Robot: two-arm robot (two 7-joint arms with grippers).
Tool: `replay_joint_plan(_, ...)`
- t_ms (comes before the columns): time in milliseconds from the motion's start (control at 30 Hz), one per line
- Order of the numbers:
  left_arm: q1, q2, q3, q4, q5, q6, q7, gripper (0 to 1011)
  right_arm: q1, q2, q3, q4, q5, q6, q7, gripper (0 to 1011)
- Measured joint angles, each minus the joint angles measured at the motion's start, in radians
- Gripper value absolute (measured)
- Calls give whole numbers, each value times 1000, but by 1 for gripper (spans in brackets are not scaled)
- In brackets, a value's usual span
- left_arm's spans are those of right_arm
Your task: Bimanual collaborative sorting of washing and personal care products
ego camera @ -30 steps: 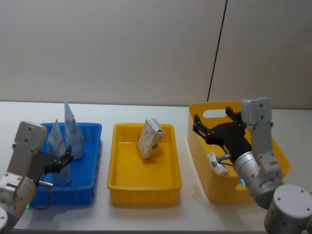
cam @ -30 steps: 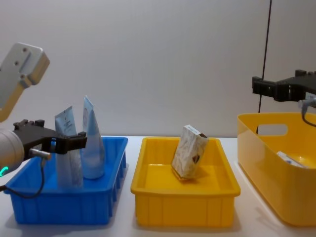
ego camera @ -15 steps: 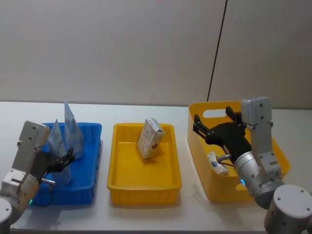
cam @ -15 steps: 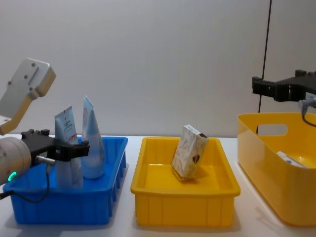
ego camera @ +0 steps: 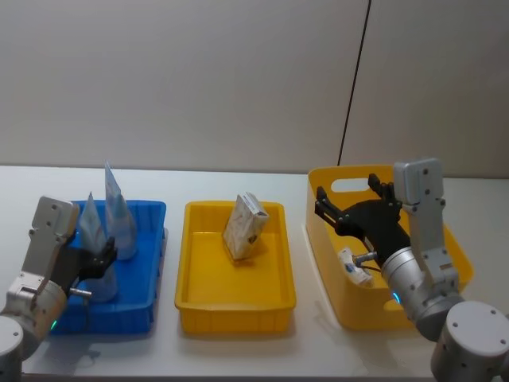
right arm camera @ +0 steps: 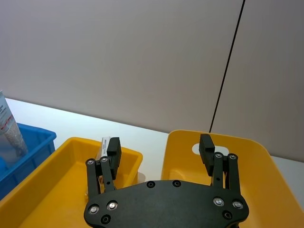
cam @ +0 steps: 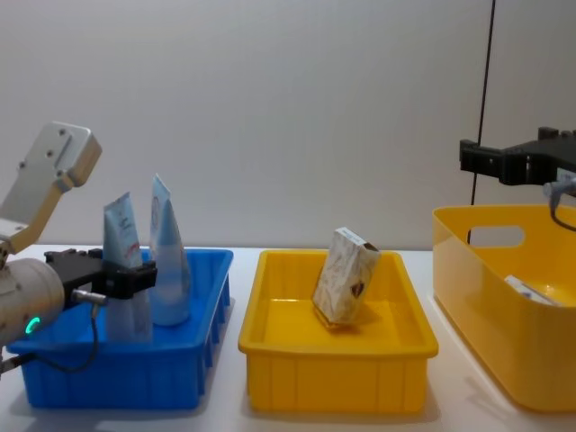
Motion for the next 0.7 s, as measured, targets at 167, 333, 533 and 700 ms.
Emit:
replay_joint_plan(167,-11,-10,-5,26,-2,-7,-7,586,0,0,0,0,0,0,0,1003)
replay_joint_plan(333,-18,-17,-10,40,-3,-11,-13,440,0,0,0,0,0,0,0,1003)
replay_joint_plan(533,-20,-22,-16,44,-3,-15,-19,354,0,0,0,0,0,0,0,1004)
replay_joint_plan(700,-17,-24,-23,32,-4,-23,-24,314,0,0,0,0,0,0,0,1004)
